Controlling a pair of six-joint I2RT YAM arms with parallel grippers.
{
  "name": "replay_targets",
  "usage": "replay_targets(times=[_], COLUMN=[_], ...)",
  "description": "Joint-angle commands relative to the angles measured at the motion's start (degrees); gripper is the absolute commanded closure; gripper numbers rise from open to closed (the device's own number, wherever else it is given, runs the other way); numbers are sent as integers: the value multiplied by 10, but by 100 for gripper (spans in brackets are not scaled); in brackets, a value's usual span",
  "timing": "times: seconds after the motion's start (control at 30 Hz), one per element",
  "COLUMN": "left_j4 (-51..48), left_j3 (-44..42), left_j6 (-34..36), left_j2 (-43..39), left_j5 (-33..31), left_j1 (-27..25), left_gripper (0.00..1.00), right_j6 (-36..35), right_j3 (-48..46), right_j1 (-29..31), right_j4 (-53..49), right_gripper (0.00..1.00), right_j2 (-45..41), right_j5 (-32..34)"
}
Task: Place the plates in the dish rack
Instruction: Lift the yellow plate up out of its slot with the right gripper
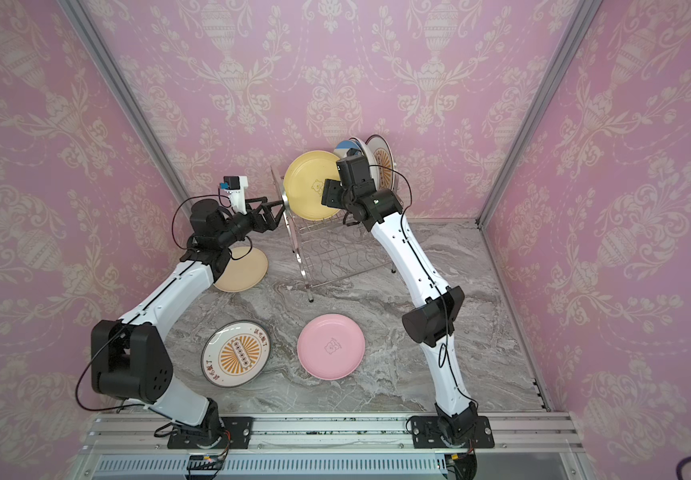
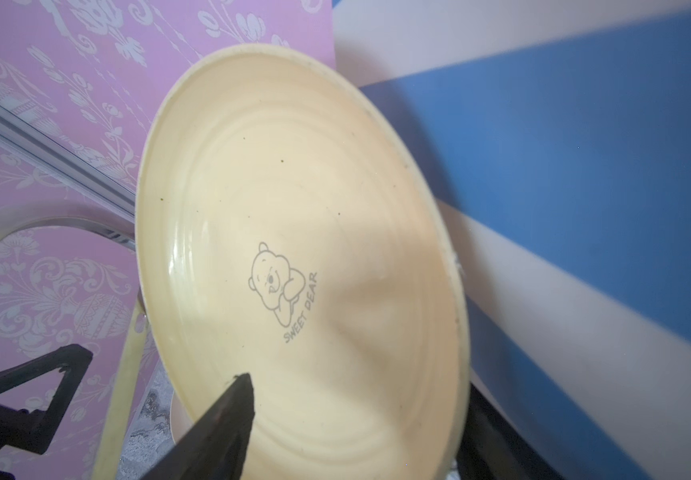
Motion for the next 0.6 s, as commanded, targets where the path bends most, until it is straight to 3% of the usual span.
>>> replay_targets(times=[0.0, 0.33, 0.57], left_j4=[12, 4, -8], left_j3=[19, 15, 11], left_j6=[-3, 1, 12], left_j2=[9, 7, -2], left_j5=[39, 38, 30], left_j1=[-8, -9, -9], left_gripper=[1, 1, 1], right_j6=[7, 19, 6], right_j3=[-32, -93, -92], right_j1=[11, 16, 23], right_j4=[62, 112, 111], right_gripper=[31, 55, 69], right_j2=[-39, -69, -78], right_j5=[-58, -88, -67])
